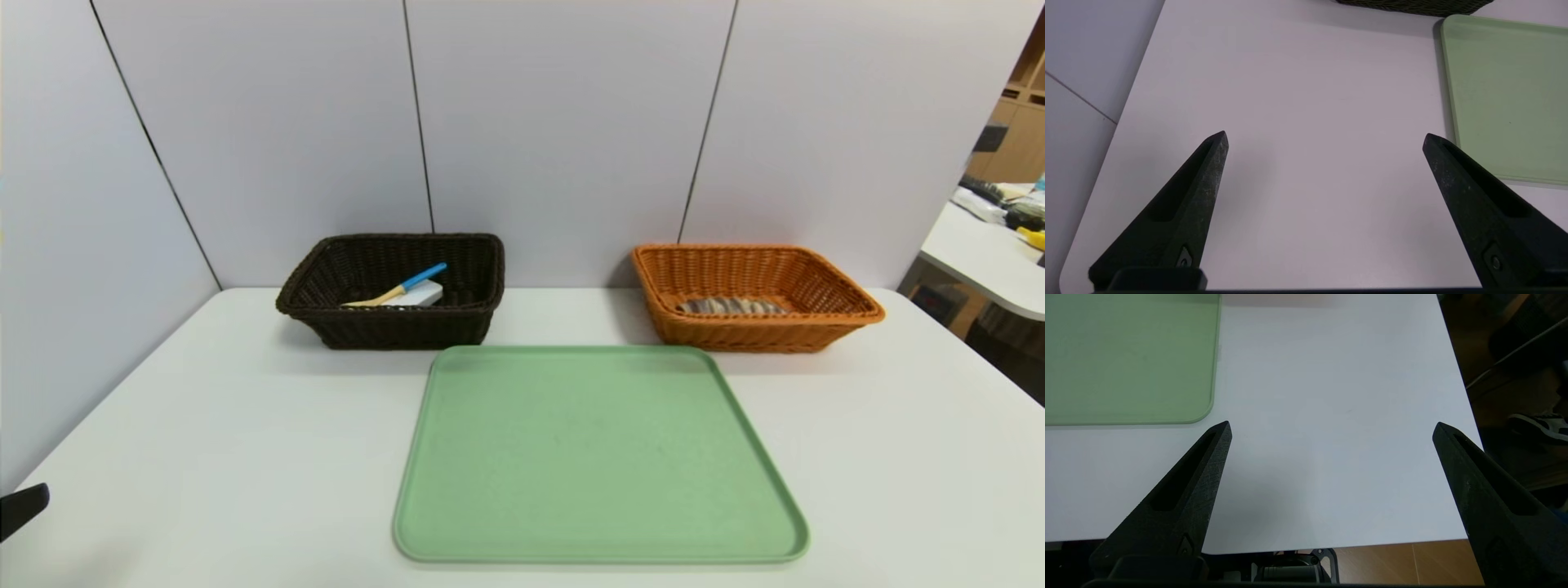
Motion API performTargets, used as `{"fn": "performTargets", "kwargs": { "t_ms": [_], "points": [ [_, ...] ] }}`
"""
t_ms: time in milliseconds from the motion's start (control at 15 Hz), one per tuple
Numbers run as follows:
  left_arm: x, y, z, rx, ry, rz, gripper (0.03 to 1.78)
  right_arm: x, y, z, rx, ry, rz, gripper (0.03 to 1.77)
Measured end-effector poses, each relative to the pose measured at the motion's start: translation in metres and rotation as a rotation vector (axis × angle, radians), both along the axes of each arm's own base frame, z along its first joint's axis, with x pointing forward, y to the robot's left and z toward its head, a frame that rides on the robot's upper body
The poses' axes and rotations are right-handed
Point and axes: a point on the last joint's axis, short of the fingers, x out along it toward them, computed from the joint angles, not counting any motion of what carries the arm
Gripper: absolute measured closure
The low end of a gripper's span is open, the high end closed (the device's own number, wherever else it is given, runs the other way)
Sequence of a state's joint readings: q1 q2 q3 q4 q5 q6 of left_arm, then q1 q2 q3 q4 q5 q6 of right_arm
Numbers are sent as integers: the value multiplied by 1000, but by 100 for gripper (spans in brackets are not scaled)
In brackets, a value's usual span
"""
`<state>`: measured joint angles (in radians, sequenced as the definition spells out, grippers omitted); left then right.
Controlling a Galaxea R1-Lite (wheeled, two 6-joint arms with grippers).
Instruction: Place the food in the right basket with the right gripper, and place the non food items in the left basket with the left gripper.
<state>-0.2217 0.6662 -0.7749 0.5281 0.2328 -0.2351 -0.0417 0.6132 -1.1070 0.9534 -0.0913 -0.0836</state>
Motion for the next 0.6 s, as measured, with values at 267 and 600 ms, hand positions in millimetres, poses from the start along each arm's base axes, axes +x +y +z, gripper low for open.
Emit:
{"fn": "performTargets", "kwargs": {
  "t_ms": [267,600],
  "points": [
    [-18,2,-20,-45,-10,8,12,-24,2,-18,-3,-55,-19,10],
    [-36,2,-32,-60,-54,34,12,-40,0,-31,-8,-82,22,10]
  ]
}}
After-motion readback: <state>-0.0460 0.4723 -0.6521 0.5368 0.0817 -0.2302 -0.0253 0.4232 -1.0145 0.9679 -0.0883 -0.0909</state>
